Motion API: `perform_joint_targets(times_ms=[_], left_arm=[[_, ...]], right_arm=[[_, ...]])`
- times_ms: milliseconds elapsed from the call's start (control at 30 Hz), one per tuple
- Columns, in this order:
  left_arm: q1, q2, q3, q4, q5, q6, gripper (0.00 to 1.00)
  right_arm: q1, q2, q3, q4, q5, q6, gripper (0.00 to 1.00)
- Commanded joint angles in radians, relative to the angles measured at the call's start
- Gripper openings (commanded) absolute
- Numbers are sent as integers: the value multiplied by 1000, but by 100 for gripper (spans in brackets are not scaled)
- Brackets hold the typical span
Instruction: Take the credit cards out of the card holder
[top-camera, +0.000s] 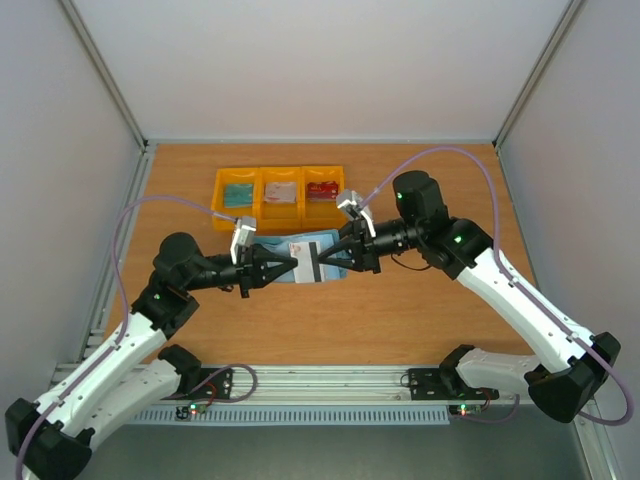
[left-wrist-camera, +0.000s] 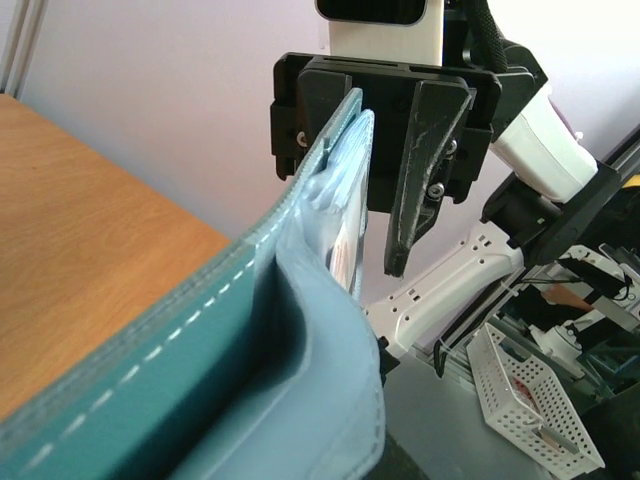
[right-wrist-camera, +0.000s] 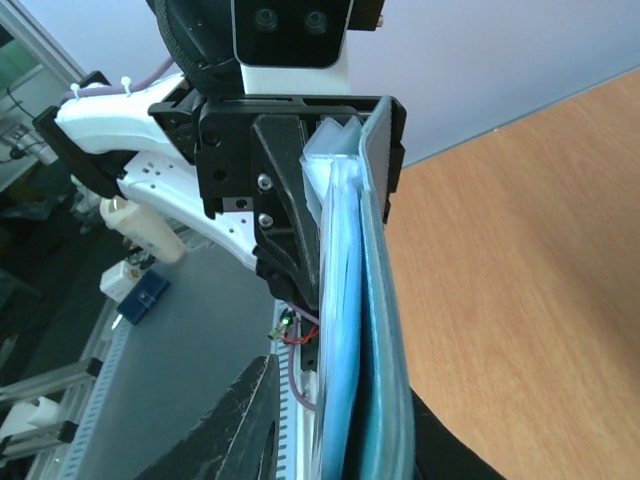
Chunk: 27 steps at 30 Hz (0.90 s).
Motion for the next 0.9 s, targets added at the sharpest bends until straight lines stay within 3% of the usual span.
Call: perform_joint_targets(times_ms=[0, 233, 700, 867], left_arm=[[27, -9, 16, 30, -23, -26, 0], [30, -7, 17, 31, -11, -17, 0], [33, -23, 31, -65, -19, 28, 1], [33, -16, 26, -48, -13, 25, 7]], right_arm=[[-33, -42, -8, -59, -64, -25, 22], [-56, -39, -6, -60, -87, -19, 2], [-105, -69, -21, -37, -120, -14, 1], [-104, -58, -18, -10, -139, 6, 1]])
